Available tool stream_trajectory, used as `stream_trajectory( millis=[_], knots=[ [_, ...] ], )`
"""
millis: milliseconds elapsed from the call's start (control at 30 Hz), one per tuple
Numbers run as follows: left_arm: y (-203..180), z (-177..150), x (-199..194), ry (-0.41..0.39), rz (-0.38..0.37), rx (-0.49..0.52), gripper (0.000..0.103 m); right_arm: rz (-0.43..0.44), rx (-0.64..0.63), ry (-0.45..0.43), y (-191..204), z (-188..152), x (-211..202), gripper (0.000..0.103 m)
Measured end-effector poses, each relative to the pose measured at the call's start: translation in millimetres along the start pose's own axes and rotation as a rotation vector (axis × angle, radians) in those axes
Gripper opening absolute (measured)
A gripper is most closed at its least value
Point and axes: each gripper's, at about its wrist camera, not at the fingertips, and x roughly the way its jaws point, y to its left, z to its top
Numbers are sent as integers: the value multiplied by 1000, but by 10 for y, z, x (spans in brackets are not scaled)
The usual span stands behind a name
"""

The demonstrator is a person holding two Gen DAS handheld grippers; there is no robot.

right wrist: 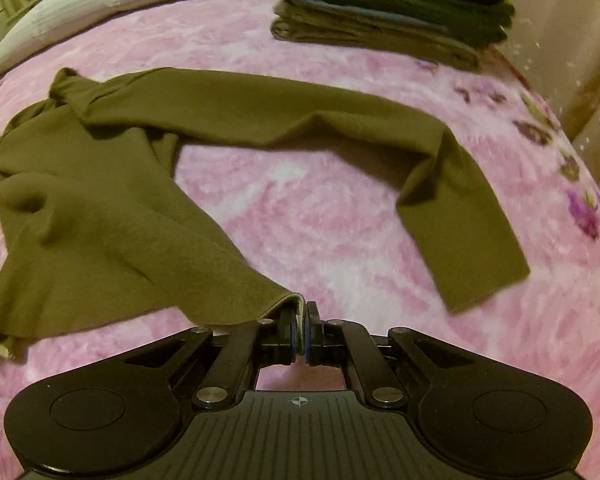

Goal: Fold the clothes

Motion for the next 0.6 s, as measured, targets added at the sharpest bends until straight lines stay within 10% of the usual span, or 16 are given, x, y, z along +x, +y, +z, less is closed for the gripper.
stream_trajectory(
  millis=[67, 233, 467, 600],
  knots=[
    [-95, -31, 129, 46, 24, 61, 2, 19, 31, -2, -48, 19, -45, 2],
    [-453, 115, -549, -14, 190, 426, 3, 131, -39, 14, 99, -114, -367, 1],
    [-176, -71, -927, 145, 425, 583, 4, 393, -280, 147, 723, -691, -845, 1],
    [-6, -185, -1128, 242, 560, 666, 15, 281, -333, 319, 873, -1020, -568, 2]
  ],
)
